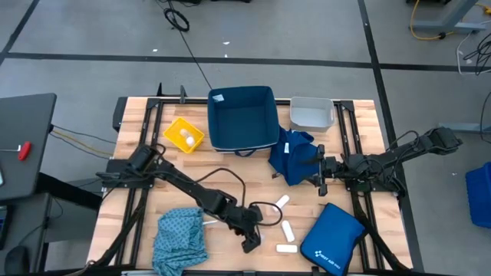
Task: Pick & place medical supplies in basket/bin
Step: Put the white pill bottle into the basket
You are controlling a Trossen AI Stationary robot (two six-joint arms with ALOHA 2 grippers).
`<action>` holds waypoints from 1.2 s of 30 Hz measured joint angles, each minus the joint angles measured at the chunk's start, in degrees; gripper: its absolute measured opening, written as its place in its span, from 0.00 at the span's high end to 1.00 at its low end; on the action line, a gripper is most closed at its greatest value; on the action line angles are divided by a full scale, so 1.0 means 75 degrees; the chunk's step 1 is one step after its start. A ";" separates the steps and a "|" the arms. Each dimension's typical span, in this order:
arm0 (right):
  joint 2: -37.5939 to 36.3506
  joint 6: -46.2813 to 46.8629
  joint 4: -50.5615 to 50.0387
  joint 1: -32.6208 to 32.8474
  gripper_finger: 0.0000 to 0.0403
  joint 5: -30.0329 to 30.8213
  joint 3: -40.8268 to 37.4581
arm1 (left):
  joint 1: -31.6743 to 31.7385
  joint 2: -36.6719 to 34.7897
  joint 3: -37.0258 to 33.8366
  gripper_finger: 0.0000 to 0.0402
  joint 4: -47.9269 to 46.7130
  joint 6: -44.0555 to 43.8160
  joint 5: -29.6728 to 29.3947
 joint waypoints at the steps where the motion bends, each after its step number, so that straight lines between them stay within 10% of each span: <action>1: 0.0000 -0.0028 -0.0016 0.0000 0.40 0.0003 0.0000 | 0.0012 0.0051 -0.0002 0.28 -0.0001 -0.0043 -0.0014; 36: 0.0001 -0.0128 -0.0370 0.0003 0.40 0.0798 0.0000 | 0.0136 0.0957 0.0039 0.32 0.0467 -0.0453 0.0258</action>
